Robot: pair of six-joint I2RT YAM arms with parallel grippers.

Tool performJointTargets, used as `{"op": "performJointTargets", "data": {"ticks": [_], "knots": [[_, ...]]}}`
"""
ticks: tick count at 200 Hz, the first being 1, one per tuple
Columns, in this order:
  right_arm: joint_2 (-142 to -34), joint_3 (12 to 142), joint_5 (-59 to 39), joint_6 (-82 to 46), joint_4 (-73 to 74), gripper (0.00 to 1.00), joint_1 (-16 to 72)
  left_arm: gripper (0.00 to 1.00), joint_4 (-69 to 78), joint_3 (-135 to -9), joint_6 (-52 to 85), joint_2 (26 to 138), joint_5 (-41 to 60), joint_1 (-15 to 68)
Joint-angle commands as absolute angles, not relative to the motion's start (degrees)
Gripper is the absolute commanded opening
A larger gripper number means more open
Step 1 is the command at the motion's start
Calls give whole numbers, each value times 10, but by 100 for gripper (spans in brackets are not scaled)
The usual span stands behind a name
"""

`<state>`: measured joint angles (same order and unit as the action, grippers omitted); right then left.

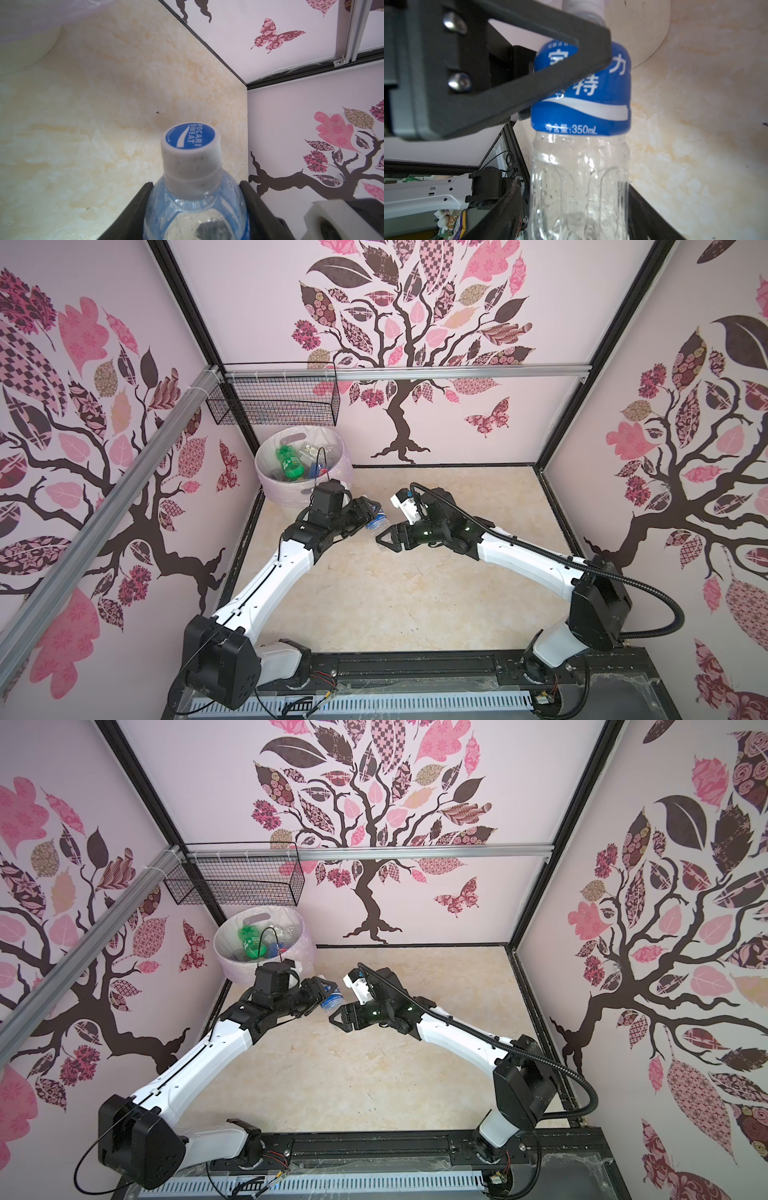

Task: Throw the plastic bottles in the bin
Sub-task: 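Carry the water bottle over the bin with the left gripper while the right opens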

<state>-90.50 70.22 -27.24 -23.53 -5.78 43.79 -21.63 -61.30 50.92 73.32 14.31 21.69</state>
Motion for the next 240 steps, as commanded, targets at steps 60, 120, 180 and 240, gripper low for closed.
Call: {"op": "performJointTargets", "data": {"ticks": [60,120,180,240], "knots": [[-843,717,-267,-219,-75,100,435,45,-282,-683,491,672,43,216],[-805,755,-254,-235,-77,100,421,47,-336,-786,464,657,-19,180],[-866,895,-214,-225,-126,99,422,47,-337,-894,456,690,-14,84],[-916,980,-216,-249,-118,99,422,47,-320,-1013,489,734,19,-33]]}}
